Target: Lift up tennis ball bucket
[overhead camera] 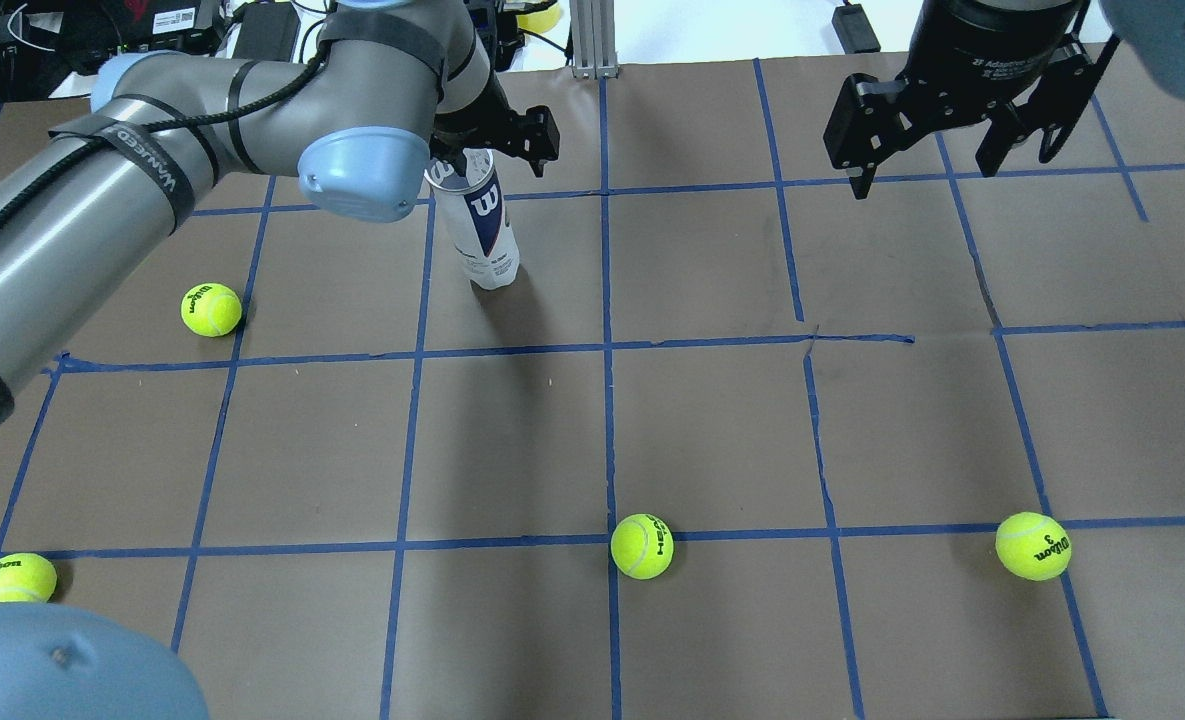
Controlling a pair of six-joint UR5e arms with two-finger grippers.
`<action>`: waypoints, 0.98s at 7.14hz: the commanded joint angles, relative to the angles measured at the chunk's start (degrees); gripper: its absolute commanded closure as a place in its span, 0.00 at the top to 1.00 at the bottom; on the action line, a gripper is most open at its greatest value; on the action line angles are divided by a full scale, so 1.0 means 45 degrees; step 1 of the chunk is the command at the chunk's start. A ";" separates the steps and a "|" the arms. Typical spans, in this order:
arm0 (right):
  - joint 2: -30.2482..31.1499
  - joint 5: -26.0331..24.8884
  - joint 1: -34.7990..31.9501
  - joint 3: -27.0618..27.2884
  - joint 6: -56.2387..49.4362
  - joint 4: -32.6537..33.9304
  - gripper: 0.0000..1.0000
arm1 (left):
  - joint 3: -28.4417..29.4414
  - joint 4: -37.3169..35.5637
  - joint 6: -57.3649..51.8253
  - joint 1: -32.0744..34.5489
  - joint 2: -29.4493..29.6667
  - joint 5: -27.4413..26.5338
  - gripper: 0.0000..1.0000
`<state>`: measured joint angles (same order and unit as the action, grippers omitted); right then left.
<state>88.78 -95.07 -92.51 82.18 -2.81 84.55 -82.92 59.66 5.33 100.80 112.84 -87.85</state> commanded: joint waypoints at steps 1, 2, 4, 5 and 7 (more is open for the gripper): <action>-0.0003 -0.0006 0.0011 0.0000 0.0000 0.0000 1.00 | 0.1679 0.3169 0.0026 -0.0093 -0.0717 -0.0610 1.00; 0.0017 -0.0006 -0.0008 0.0000 0.0000 0.0000 1.00 | 0.2346 0.4637 0.0026 -0.0230 -0.1049 -0.1098 1.00; -0.0080 0.0052 -0.0008 0.0058 0.0019 0.0038 1.00 | 0.2315 0.5815 -0.0614 -0.1648 -0.1771 -0.1084 1.00; -0.0061 -0.0083 -0.0047 0.0059 0.0019 0.0058 1.00 | 0.2062 0.6404 -0.1624 -0.2469 -0.2258 -0.1065 1.00; 0.0017 -0.0104 -0.0008 0.0059 -0.0019 0.0000 1.00 | 0.0292 0.6645 -0.1849 -0.3023 -0.3857 -0.1006 1.00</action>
<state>88.70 -95.48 -92.56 82.42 -2.81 84.63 -77.01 88.80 -1.95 88.88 99.85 -92.50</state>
